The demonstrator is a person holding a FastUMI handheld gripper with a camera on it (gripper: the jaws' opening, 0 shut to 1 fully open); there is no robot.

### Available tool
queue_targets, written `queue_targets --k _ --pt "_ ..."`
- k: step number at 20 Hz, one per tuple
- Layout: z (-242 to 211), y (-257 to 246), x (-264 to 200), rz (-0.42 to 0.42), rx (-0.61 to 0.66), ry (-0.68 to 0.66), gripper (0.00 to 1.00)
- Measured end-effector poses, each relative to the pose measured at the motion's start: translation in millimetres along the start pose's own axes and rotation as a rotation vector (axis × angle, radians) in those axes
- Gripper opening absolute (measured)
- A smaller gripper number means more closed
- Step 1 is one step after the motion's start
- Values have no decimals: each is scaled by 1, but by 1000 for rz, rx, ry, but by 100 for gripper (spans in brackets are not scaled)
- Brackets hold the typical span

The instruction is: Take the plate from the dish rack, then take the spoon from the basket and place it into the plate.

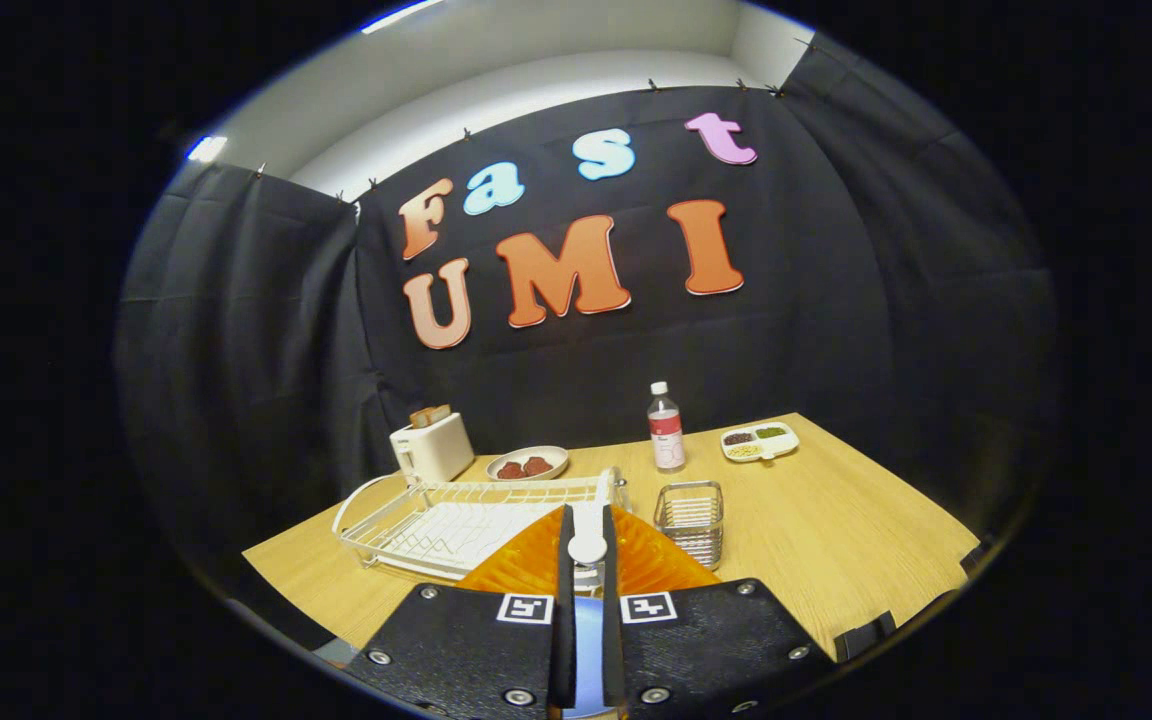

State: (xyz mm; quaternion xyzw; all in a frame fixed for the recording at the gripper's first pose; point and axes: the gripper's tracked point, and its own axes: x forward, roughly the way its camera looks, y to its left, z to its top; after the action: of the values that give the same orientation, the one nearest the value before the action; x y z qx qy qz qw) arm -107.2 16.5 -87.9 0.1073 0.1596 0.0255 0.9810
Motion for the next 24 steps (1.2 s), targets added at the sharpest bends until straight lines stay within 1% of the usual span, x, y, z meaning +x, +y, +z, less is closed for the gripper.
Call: queue_targets --k 4,6,8,10,14,17,20,22,24 --pt "-24 14 0 49 -41 31 10" --pt "-27 22 -2 87 -31 29 10" --pt "-32 35 -7 142 -16 35 10" --pt "-39 37 -9 166 -41 31 10" --pt "-74 46 -7 216 -21 93 10" --pt "-98 41 4 210 4 145 10" --pt "-103 39 2 224 26 131 10" --pt "-113 34 3 212 27 155 14" --pt "-123 29 1 200 12 188 16"
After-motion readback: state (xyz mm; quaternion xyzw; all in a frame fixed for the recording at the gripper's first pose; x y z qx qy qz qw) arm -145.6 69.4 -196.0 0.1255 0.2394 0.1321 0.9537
